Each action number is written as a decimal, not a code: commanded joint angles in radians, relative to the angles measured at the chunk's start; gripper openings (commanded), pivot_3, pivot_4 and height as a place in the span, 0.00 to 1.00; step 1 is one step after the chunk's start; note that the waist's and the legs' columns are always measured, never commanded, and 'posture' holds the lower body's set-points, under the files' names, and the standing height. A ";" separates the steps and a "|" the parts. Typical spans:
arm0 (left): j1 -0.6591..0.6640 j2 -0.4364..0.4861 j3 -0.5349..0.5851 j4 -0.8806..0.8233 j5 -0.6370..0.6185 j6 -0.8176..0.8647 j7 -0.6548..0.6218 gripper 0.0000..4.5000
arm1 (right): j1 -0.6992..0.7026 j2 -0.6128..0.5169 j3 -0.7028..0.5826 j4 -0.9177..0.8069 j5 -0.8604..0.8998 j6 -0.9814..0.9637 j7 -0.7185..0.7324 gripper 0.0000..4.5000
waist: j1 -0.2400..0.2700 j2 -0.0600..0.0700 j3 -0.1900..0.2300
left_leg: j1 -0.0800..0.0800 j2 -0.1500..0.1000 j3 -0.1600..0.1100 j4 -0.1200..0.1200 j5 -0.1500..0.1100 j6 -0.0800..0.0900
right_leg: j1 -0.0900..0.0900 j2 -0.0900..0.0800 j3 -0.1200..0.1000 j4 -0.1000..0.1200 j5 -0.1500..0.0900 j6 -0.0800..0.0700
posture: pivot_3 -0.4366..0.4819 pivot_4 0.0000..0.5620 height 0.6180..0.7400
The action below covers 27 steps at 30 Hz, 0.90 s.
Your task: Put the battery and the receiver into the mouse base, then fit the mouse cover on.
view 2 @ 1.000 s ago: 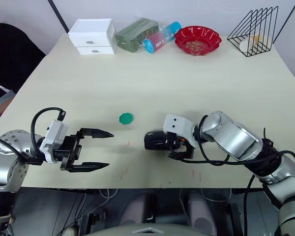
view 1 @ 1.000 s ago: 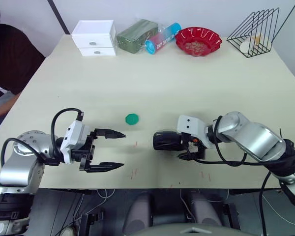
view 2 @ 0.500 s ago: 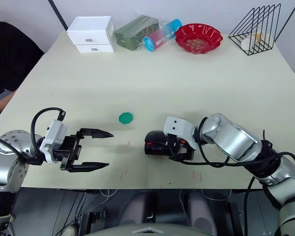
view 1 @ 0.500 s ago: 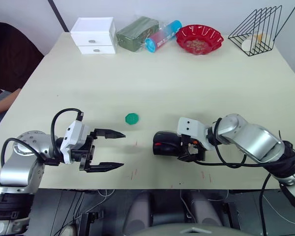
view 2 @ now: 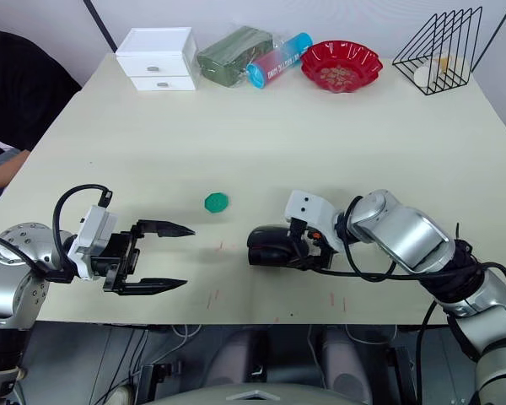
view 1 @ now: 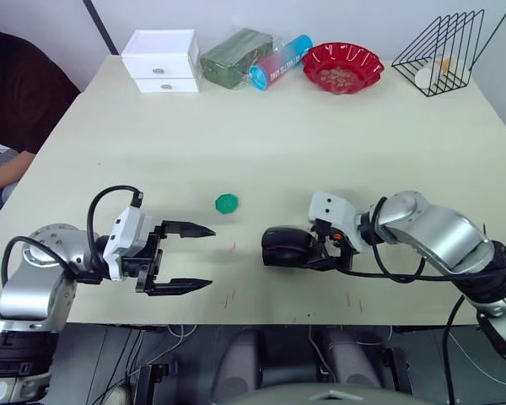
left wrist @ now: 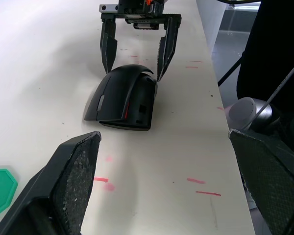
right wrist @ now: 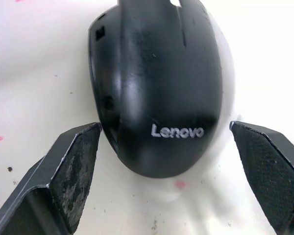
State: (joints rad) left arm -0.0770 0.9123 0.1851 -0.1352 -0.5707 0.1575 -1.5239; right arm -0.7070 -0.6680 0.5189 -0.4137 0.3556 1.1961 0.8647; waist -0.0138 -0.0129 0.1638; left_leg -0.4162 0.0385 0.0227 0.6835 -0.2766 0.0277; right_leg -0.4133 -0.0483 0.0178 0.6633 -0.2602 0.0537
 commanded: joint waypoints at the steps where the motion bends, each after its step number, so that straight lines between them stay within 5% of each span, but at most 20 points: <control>1: -0.014 0.008 0.001 0.002 -0.002 -0.017 -0.016 1.00 | 0.018 0.004 -0.059 -0.017 0.027 0.004 -0.010 0.98 | 0.000 0.000 0.000 | 0.000 0.000 0.000 0.000 0.000 0.000 | 0.000 0.000 0.000 0.000 0.000 0.000 | 0.48 0.27 1.00; 15: -0.025 0.013 -0.005 0.016 0.000 -0.024 -0.027 1.00 | 0.095 0.080 -0.214 0.011 0.168 0.080 -0.040 0.98 | 0.000 0.000 0.000 | 0.000 0.000 0.000 0.000 0.000 0.000 | 0.000 0.000 0.000 0.000 0.000 0.000 | 0.48 0.27 1.00; 27: -0.027 0.012 -0.003 0.014 0.002 -0.021 -0.028 1.00 | 0.160 0.072 -0.221 0.045 0.163 -0.027 -0.059 0.98 | 0.000 0.000 0.000 | 0.000 0.000 0.000 0.000 0.000 0.000 | 0.000 0.000 0.000 0.001 0.000 0.000 | 0.48 0.27 1.00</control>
State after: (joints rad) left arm -0.0964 0.9124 0.1787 -0.1067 -0.5600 0.1435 -1.5363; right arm -0.5568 -0.5848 0.3265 -0.3472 0.5176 1.2094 0.8020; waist -0.0138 -0.0131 0.1637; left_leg -0.4160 0.0383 0.0230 0.6837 -0.2766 0.0277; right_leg -0.4129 -0.0480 0.0183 0.6637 -0.2601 0.0539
